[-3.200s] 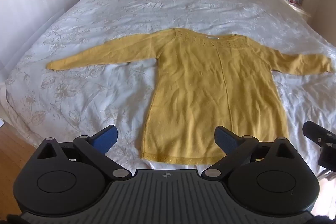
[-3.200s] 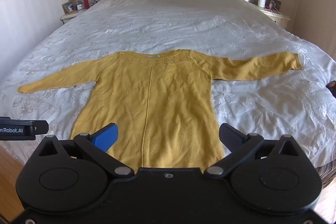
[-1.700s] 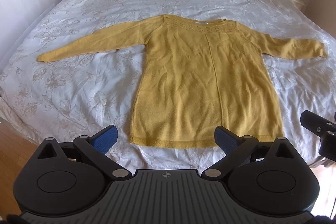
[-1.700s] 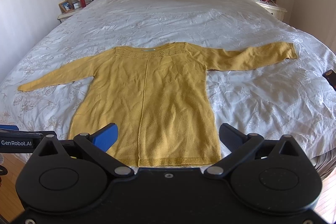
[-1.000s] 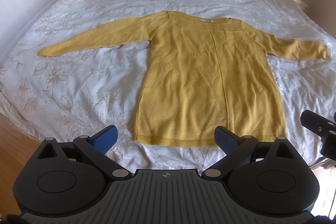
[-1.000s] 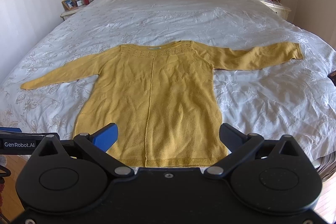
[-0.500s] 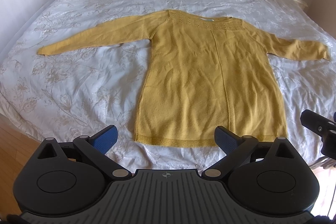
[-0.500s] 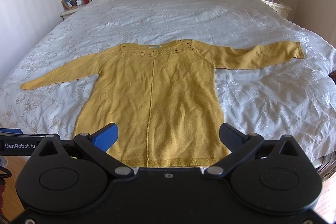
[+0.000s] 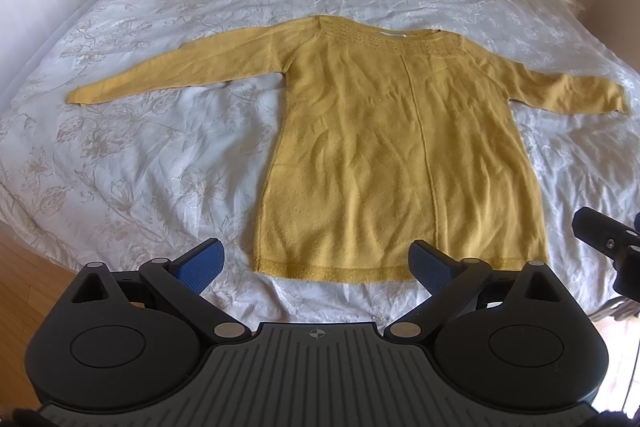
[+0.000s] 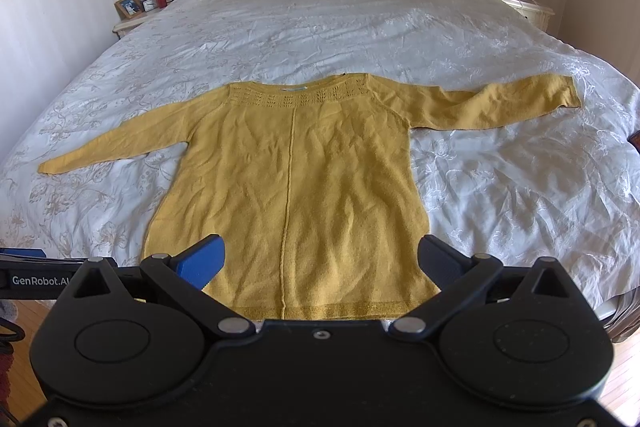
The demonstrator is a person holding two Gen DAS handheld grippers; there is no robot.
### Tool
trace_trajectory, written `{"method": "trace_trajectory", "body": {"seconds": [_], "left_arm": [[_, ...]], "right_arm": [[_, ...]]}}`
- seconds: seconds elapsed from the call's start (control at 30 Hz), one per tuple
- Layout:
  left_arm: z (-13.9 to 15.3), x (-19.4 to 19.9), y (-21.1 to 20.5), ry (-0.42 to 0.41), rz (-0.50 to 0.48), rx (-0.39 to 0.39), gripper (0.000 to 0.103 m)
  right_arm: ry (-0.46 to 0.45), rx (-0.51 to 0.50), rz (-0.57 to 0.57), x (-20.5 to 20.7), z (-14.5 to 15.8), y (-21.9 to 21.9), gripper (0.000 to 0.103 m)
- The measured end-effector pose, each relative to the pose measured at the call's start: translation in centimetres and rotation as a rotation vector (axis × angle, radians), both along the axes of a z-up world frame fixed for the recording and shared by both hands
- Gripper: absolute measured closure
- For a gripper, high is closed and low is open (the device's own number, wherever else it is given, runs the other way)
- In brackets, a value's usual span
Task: Fold small clothes
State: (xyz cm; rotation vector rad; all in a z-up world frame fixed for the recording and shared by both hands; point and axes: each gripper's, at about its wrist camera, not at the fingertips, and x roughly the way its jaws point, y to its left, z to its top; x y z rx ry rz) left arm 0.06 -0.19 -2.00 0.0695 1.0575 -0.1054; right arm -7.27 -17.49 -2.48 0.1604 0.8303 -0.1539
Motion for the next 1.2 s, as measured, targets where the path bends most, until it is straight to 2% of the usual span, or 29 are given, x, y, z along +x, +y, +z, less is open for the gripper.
{"method": "trace_trajectory", "body": {"seconds": [0.2,0.3,0.57,0.67,0.7,0.83,0.93,1.0,1.13,1.2], "left_arm": [[-0.2,0.7,-0.1,0.003,-0.003,-0.008,0.003],[-0.3,1.0,-0.3,-0.004,-0.007,-0.001,0.016],[-1.6,3.5,-1.7,0.020,-0.019,-0.001,0.022],[-2.5,5.0,-2.5,0.052,-0.020,-0.006,0.032],[-2.7,5.5,-2.7,0.063,-0.013,-0.013,0.035],[-3.6,7.6,-3.6,0.092,-0.008,-0.053,0.048],[-3.7,9.1,-4.3,0.059,0.014,-0.037,0.049],[-3.7,9.9,-4.5,0.035,0.044,-0.043,0.049],[-4.1,11.4,-4.5,0.012,0.108,-0.103,0.049],[-4.4,12.0,-4.7,0.013,0.142,-0.092,0.049]], "right_arm": [[-0.001,0.009,-0.004,0.5,-0.6,0.2,0.001],[0.003,0.029,-0.004,0.9,-1.0,-0.3,0.001],[0.010,0.001,-0.002,4.1,-2.4,-3.8,0.003],[0.055,-0.007,-0.008,6.6,-3.5,-6.0,0.025],[0.072,0.002,-0.010,7.5,-4.0,-6.9,0.028],[0.104,0.062,-0.001,10.9,-6.0,-10.4,0.032],[0.115,0.051,0.004,13.5,-7.4,-12.4,0.038],[0.132,0.054,0.011,15.3,-8.4,-13.7,0.038],[0.172,0.091,0.007,18.7,-10.7,-16.1,0.038],[0.201,0.120,0.009,20.3,-12.0,-17.2,0.038]]}}
